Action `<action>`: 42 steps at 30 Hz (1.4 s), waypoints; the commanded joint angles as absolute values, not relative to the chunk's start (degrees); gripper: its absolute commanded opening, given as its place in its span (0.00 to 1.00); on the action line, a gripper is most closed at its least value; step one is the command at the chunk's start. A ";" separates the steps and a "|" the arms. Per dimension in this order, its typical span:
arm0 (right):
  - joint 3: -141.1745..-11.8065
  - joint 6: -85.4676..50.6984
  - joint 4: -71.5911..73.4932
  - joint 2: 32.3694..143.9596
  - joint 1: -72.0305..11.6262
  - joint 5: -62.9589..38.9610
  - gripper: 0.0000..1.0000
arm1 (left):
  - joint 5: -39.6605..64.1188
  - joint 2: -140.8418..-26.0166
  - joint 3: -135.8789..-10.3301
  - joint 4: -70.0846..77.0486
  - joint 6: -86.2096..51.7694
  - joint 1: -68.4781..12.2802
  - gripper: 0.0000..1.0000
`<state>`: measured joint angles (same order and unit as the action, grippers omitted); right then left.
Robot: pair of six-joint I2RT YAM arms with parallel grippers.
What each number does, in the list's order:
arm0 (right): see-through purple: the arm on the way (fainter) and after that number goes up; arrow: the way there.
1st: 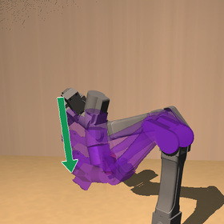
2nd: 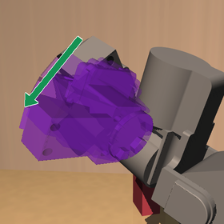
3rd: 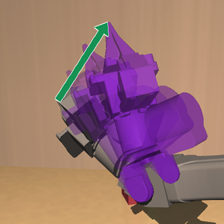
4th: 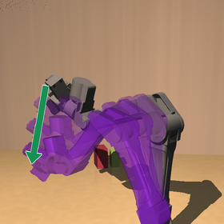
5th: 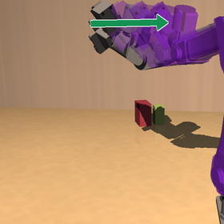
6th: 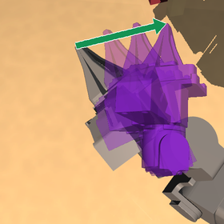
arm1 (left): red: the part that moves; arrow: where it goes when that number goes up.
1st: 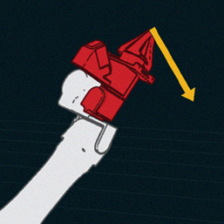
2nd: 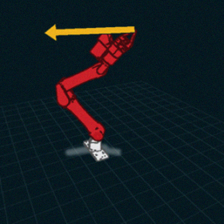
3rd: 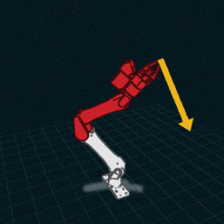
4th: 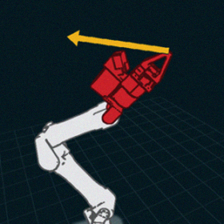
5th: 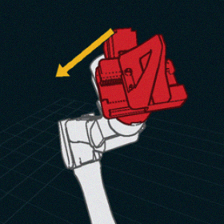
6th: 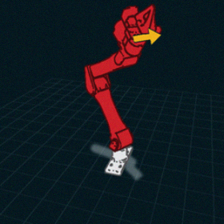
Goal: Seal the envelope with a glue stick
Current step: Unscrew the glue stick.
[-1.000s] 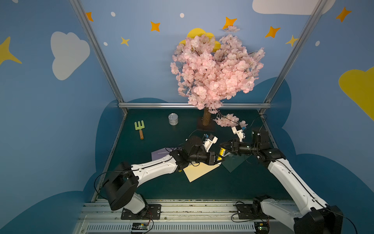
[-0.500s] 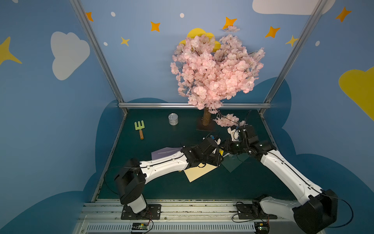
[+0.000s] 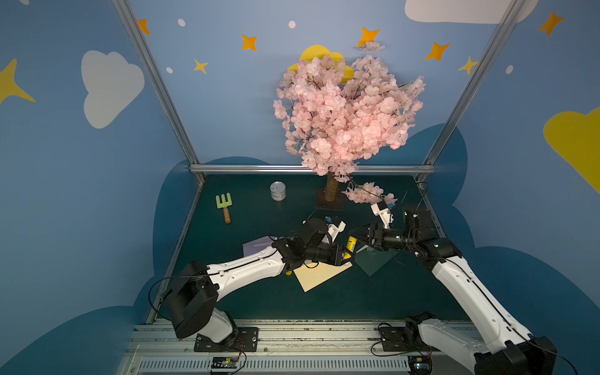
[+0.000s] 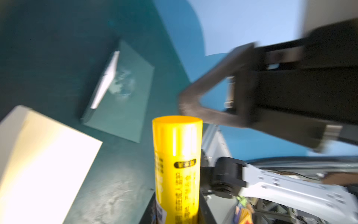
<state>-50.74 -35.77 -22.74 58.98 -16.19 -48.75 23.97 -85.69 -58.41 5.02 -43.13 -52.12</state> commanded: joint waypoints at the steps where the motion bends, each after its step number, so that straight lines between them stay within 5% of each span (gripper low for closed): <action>1: -49.90 -37.24 -18.33 57.37 -14.41 -56.52 0.76 | 30.15 -83.44 -57.05 12.97 -45.31 -51.43 0.03; 18: -46.32 -40.87 -11.50 58.44 -13.70 -60.91 0.57 | 32.34 -83.92 -54.49 20.22 -48.91 -50.89 0.03; 29: -45.88 -41.78 -9.80 59.85 -14.31 -60.37 0.34 | 32.87 -84.24 -54.01 21.03 -49.48 -50.89 0.03; 42: -49.70 -34.66 -25.75 63.09 -16.66 -44.21 0.08 | 18.93 -85.98 -58.67 1.00 -39.65 -52.85 0.03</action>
